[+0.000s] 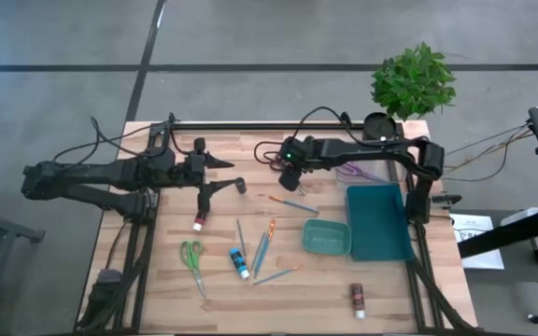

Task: Pick & Place Paint Supplies
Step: Put the black scissors into the transparent bin

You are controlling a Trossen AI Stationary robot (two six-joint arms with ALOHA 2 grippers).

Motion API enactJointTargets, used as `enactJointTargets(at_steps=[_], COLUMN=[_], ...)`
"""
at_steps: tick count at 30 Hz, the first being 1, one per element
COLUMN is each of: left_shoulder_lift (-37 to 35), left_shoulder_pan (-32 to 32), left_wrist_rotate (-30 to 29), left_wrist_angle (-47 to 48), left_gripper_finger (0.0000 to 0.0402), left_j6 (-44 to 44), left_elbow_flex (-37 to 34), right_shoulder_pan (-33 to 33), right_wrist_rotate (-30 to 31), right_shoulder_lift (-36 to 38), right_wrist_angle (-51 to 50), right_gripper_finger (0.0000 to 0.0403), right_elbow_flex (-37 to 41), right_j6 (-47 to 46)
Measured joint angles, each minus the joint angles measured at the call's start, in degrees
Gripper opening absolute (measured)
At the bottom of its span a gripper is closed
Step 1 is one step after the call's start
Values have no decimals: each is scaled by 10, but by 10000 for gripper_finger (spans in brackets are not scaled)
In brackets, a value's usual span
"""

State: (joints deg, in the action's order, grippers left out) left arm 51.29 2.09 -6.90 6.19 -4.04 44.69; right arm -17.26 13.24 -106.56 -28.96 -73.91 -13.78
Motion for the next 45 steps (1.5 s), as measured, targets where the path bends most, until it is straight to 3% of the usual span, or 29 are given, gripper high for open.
enactJointTargets(at_steps=[8,18,25,45], left_shoulder_lift=[0,0,0,0], left_shoulder_pan=[0,0,0,0], left_wrist_rotate=[0,0,0,0], left_wrist_angle=[-2,1,0,0], left_gripper_finger=[214,214,214,214], left_j6=[0,0,10,11], left_elbow_flex=[0,0,0,0], right_shoulder_pan=[-12,-13,-12,6], right_wrist_rotate=[-33,-62,-121,-133], right_shoulder_lift=[-27,-29,-53,-63], right_wrist_angle=[6,-65,-79,-126], right_gripper_finger=[164,164,164,164], right_elbow_flex=[-7,-5,-4,2], right_j6=[-21,-45,-48,-53])
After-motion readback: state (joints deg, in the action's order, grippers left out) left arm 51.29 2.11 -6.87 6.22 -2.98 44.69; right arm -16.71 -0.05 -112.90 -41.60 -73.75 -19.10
